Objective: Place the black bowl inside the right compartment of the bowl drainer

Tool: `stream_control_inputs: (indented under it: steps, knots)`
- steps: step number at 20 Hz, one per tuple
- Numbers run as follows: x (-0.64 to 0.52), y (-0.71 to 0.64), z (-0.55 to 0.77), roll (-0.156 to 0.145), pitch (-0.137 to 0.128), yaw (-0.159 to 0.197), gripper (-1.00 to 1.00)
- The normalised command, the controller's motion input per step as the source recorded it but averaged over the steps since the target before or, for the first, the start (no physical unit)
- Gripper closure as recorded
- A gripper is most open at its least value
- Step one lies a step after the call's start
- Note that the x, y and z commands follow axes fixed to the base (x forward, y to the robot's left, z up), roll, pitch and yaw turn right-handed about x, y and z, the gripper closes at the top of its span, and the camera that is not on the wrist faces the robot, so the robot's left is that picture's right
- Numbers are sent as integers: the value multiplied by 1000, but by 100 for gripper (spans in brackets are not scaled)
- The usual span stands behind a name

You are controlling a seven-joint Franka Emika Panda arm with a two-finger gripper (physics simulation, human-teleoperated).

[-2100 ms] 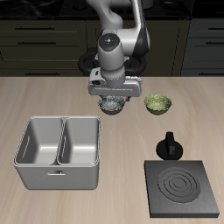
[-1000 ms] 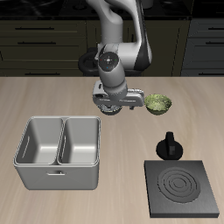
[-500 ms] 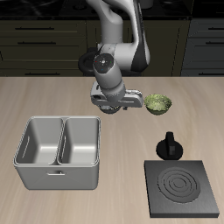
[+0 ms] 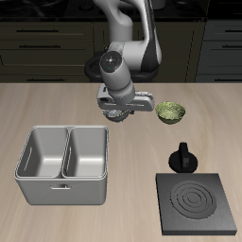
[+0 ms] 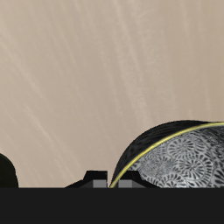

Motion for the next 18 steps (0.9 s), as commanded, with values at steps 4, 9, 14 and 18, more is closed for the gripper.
stream_control_inputs:
  steps: [4,9,14,18]
  knots:
    - [-131,-19,342,4,-47,25,100]
    - [-182,-46,676,4,-98,42,100]
    - [-176,-22,662,4,-102,26,100]
    - [-102,-16,491,5,-64,0,100]
